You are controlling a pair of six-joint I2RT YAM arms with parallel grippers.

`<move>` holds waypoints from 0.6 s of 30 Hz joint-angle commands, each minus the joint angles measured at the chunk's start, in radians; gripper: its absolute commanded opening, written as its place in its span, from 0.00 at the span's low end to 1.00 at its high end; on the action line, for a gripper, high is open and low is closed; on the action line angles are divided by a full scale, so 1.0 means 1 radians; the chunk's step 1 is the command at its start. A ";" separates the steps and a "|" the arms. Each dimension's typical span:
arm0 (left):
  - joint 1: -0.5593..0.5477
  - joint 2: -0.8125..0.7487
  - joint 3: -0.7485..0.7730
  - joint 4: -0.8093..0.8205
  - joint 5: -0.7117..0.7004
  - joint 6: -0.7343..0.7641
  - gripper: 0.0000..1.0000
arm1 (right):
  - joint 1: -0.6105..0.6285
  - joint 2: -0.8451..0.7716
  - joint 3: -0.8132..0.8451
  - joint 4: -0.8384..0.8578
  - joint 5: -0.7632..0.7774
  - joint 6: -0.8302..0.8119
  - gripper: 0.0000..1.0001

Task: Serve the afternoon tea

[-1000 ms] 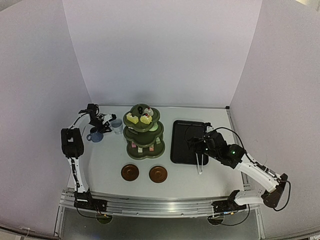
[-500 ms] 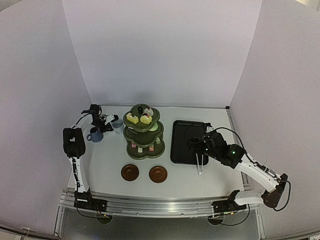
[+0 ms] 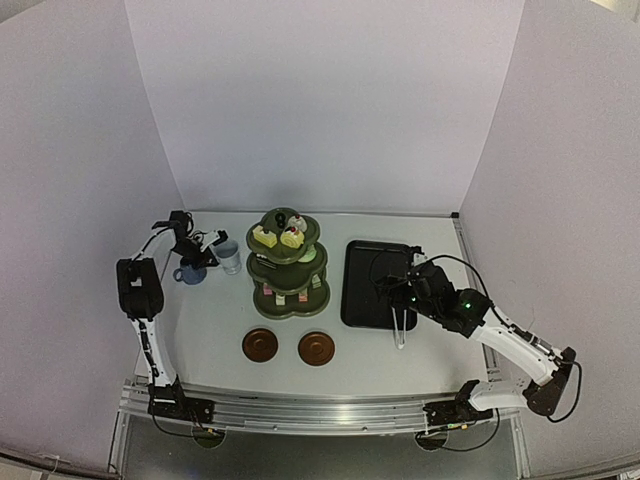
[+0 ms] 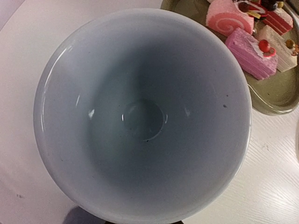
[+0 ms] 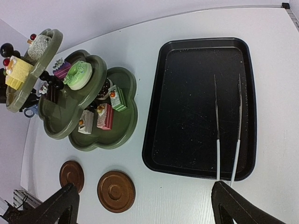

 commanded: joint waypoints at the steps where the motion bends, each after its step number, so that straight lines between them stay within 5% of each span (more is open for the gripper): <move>1: 0.041 -0.282 -0.097 -0.097 0.105 0.078 0.00 | 0.007 -0.005 0.040 -0.005 0.023 -0.024 0.96; 11: -0.039 -0.710 -0.496 -0.333 0.151 0.311 0.00 | 0.006 0.004 0.050 -0.005 0.026 -0.060 0.97; 14: -0.166 -0.814 -0.582 -0.351 0.164 0.280 0.00 | 0.007 -0.009 0.040 -0.005 0.032 -0.059 0.97; 18: -0.361 -0.912 -0.685 -0.151 0.174 0.060 0.00 | 0.006 -0.031 0.020 -0.005 0.047 -0.050 0.97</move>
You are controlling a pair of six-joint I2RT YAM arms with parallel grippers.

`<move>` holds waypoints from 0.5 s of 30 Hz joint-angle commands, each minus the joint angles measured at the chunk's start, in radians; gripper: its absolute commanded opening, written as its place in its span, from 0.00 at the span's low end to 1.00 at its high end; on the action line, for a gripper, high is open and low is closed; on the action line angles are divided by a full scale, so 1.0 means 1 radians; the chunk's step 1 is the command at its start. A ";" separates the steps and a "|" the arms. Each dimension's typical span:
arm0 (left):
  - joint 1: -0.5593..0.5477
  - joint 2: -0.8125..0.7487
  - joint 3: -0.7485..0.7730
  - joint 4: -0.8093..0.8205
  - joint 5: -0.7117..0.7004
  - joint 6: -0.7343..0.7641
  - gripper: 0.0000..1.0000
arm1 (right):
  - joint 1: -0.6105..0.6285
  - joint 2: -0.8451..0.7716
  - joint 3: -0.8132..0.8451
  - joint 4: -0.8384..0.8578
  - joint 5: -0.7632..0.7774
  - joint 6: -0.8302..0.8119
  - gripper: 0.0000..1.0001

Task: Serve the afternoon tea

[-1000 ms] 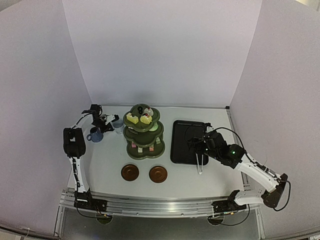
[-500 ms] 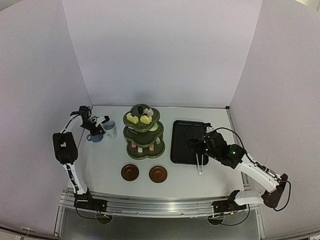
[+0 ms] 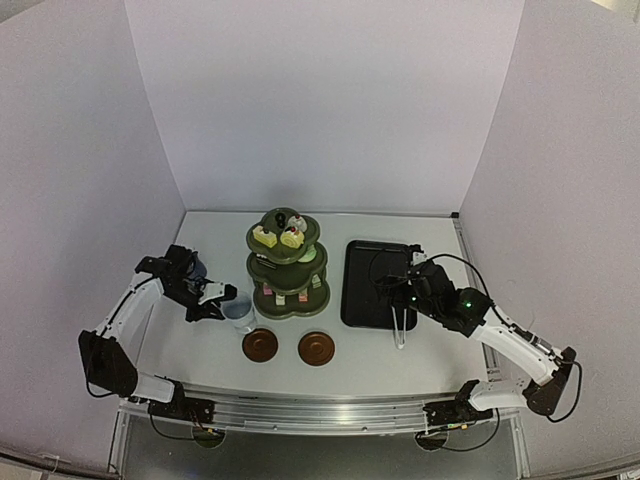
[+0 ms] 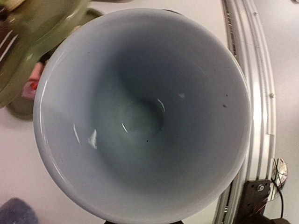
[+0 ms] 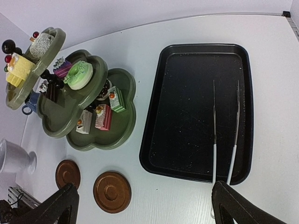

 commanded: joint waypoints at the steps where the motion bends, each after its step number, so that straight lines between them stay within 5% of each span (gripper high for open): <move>1: -0.195 -0.110 -0.079 0.192 0.075 -0.211 0.00 | 0.005 -0.038 -0.002 0.001 0.044 0.000 0.97; 7: -0.442 0.008 -0.081 0.455 0.056 -0.422 0.00 | 0.005 -0.054 -0.051 0.001 0.068 -0.024 0.98; 15: -0.604 0.257 0.022 0.675 0.021 -0.594 0.00 | 0.002 -0.142 -0.160 -0.002 0.089 -0.014 0.98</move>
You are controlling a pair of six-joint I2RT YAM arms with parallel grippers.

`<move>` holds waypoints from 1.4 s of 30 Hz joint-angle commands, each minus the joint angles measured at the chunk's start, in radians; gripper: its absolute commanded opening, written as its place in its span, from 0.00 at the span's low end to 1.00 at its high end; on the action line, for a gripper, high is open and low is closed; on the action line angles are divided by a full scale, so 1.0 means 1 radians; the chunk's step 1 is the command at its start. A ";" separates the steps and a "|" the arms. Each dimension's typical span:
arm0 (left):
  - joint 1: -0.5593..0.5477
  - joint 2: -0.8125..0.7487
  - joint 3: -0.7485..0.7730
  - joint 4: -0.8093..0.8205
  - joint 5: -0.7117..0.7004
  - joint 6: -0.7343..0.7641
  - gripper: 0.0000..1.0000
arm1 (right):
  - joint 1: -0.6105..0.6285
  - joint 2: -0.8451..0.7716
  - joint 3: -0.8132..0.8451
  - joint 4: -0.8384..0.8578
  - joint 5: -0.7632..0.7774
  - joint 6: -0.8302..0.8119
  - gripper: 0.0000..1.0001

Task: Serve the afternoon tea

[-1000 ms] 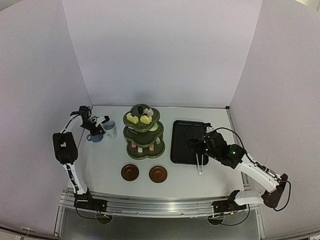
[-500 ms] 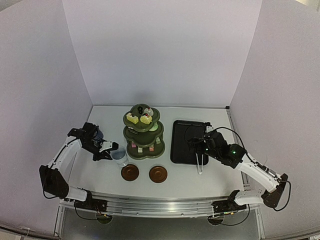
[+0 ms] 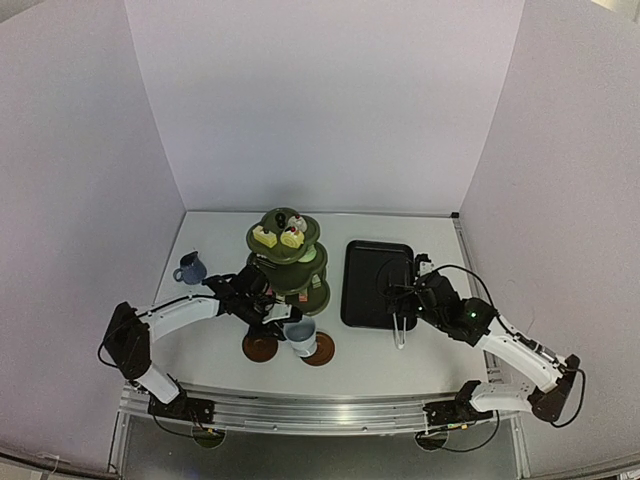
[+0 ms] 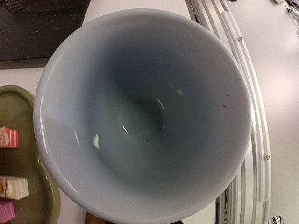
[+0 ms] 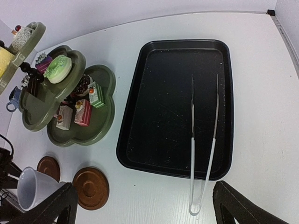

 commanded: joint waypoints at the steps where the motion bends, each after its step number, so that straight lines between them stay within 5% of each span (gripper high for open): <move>1: -0.056 0.090 0.096 0.213 0.013 -0.148 0.00 | 0.003 -0.072 -0.063 -0.002 0.033 0.016 0.98; 11: -0.095 0.218 0.109 0.296 -0.063 -0.149 0.00 | 0.002 -0.110 -0.091 -0.002 0.034 0.000 0.98; 42: -0.112 0.138 -0.018 0.230 -0.170 0.006 0.00 | 0.002 -0.058 -0.053 -0.002 0.019 -0.046 0.98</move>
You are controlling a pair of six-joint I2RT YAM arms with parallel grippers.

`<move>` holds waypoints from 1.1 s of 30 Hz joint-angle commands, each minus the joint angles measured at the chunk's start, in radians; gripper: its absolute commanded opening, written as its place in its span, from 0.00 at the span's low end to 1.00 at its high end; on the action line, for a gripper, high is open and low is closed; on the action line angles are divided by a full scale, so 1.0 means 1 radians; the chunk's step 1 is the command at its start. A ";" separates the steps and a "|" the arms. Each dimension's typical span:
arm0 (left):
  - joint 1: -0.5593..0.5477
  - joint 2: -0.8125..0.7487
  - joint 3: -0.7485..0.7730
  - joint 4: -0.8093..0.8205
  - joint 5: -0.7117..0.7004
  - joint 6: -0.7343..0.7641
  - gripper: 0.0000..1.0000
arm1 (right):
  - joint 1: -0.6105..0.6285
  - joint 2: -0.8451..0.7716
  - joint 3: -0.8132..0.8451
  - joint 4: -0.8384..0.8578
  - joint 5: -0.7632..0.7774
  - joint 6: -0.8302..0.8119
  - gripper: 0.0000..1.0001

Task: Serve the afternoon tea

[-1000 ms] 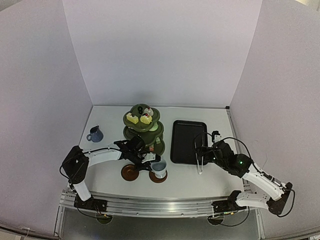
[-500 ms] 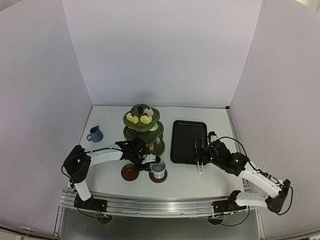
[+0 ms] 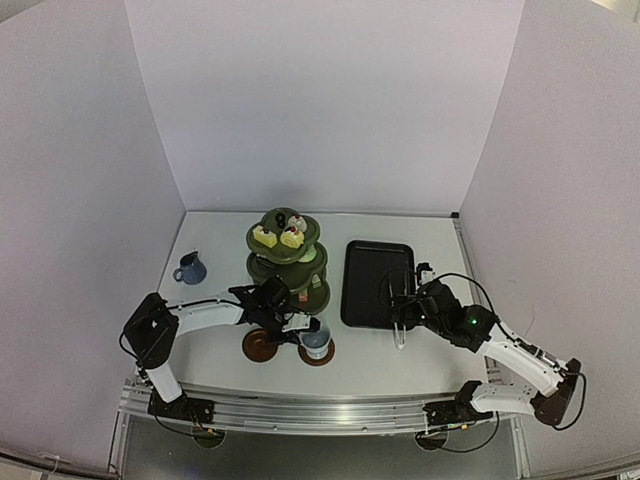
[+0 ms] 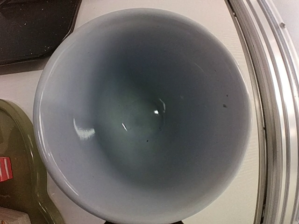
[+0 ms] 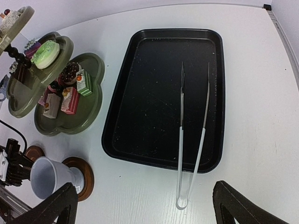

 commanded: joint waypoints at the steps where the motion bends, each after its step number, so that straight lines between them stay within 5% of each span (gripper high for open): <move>1: -0.004 -0.066 -0.021 -0.007 -0.021 0.051 0.00 | 0.002 -0.001 0.044 0.007 0.014 -0.018 0.98; 33: -0.011 -0.009 0.010 0.066 -0.006 0.060 0.00 | 0.003 0.001 0.044 0.007 0.018 -0.022 0.98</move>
